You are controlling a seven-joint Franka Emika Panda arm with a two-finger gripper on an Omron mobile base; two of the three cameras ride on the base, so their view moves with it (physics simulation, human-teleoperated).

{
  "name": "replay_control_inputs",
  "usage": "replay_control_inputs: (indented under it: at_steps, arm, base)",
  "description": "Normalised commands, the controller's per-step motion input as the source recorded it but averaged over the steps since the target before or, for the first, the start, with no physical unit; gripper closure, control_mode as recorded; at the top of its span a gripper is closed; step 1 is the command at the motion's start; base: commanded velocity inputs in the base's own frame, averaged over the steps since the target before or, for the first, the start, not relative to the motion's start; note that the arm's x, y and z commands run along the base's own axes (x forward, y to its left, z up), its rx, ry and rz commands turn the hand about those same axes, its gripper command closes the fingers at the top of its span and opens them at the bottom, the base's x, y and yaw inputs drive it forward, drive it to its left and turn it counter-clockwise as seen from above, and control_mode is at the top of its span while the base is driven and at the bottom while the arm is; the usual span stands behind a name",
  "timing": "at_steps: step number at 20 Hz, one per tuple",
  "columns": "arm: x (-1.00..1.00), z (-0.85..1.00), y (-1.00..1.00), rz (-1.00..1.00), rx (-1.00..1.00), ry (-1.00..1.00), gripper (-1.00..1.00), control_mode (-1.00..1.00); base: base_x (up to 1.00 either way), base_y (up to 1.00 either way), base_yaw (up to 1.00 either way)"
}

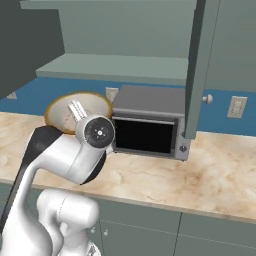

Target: Pick up the bowls from the cabinet and place each bowl in front of a stool on the dining counter.

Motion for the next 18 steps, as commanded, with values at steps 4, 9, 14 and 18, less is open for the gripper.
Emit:
replay_control_inputs:
  at_steps: [4,9,14,18]
  arm:
    - [0.00,-0.22,0.00,0.14,0.00,0.05,1.00,-1.00]
    - [0.00,0.00,0.00,0.00,0.00,0.00,1.00,1.00]
    - [0.00,0.00,0.00,0.00,0.00,0.00,1.00,1.00]
    - [0.00,0.00,0.00,0.00,0.00,0.00,1.00,1.00]
  base:
    - [0.00,0.00,0.00]
    - [-0.22,0.00,0.10]
    - [-0.61,0.13,0.11]
    - [-0.86,0.34,0.16]
